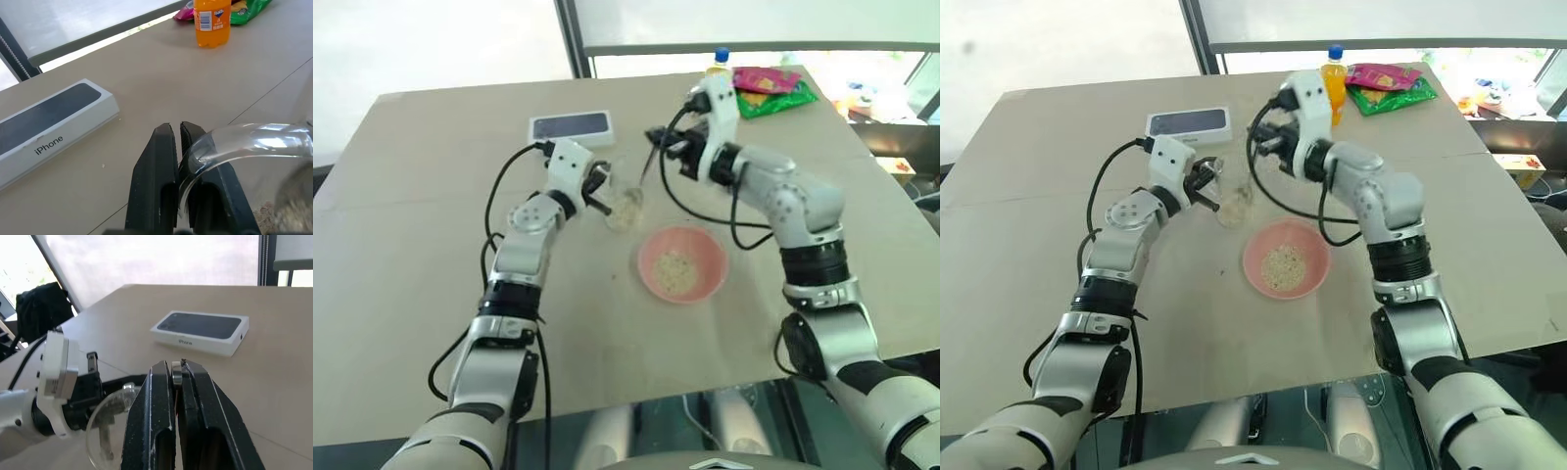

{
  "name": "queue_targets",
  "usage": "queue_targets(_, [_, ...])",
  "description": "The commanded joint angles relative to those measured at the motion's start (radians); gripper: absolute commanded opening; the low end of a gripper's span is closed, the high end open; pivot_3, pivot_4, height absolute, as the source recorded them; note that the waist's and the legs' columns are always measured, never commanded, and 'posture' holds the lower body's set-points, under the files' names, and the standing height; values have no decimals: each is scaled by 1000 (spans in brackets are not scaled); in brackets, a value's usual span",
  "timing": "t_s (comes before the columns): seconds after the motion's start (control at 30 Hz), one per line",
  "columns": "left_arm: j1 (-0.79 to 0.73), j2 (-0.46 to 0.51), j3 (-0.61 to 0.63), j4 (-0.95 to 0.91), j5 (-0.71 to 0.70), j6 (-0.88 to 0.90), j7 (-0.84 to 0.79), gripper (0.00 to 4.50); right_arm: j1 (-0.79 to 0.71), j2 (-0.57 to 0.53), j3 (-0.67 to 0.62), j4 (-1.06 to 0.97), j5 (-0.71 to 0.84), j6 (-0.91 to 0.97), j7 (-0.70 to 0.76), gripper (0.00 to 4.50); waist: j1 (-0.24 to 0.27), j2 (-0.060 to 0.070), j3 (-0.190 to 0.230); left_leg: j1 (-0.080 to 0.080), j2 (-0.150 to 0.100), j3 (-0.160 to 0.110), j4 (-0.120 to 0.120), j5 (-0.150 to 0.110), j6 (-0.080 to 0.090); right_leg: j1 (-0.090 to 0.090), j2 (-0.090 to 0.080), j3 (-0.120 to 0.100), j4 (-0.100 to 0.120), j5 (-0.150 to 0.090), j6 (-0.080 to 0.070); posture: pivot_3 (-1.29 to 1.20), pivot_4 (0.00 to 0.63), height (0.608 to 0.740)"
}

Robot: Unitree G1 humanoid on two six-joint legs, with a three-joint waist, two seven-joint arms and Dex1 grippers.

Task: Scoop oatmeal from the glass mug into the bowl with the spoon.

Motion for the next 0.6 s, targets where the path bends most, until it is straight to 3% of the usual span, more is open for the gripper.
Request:
queue_targets(0.03, [29,-14,-19,26,12,-17,-11,44,-53,-1,-71,-47,43,34,-39,0,0,0,0,0,0,0,0,0,0,0,0,0,0,0,0,0,150,740])
queue_targets(0.33, [22,-20,-18,41,17,-38,-9,44,-75,72,-235,25,163,177,-196,0,1,0,0,0,0,0,0,0,0,0,0,0,1,0,0,0,150,740])
queue_targets(0.6, [39,-32,-6,58,8,-78,-7,44,-114,64,-410,146,246,248,-369,0,2,0,-1,0,0,0,0,0,0,1,-1,0,1,0,0,0,150,740])
